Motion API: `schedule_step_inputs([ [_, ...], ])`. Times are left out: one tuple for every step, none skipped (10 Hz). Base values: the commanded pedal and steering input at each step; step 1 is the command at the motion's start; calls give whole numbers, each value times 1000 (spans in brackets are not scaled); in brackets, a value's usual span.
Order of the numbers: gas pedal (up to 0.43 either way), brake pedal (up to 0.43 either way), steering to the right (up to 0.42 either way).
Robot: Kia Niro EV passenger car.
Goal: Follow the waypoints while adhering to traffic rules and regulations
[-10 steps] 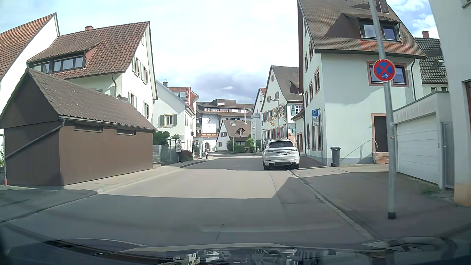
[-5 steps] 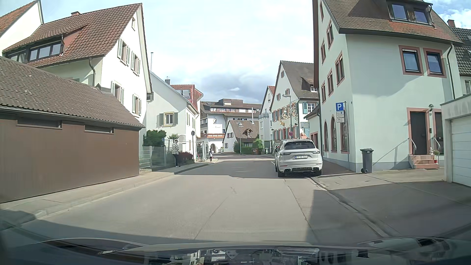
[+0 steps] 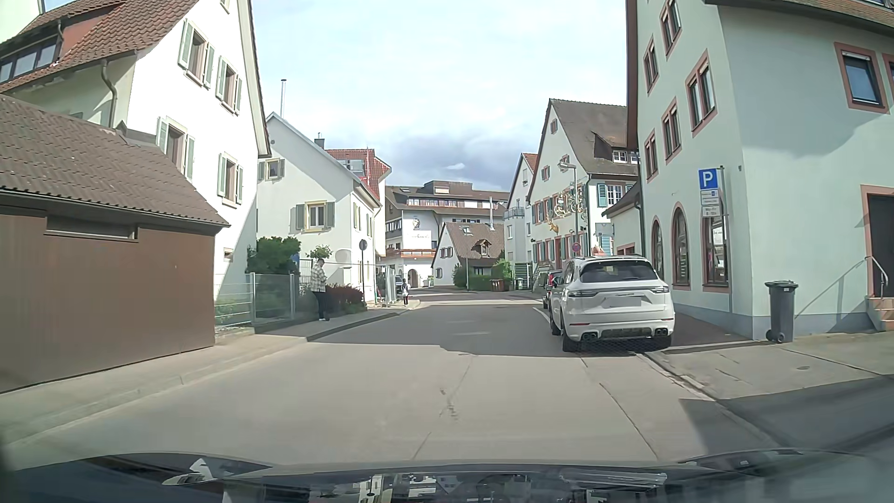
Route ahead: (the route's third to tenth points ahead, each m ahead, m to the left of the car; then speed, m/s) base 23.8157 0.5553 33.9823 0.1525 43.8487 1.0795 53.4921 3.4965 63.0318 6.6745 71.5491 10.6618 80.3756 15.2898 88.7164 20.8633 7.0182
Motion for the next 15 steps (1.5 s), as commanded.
schedule_step_inputs([
  [59,0,-4],
  [59,0,1],
  [59,0,8],
  [59,0,12],
  [59,0,19],
  [59,0,29],
  [59,0,38],
  [59,0,43],
  [59,0,45],
  [59,0,45],
  [59,0,45],
  [59,0,45],
  [59,0,44],
  [59,0,42],
  [59,0,35],
])
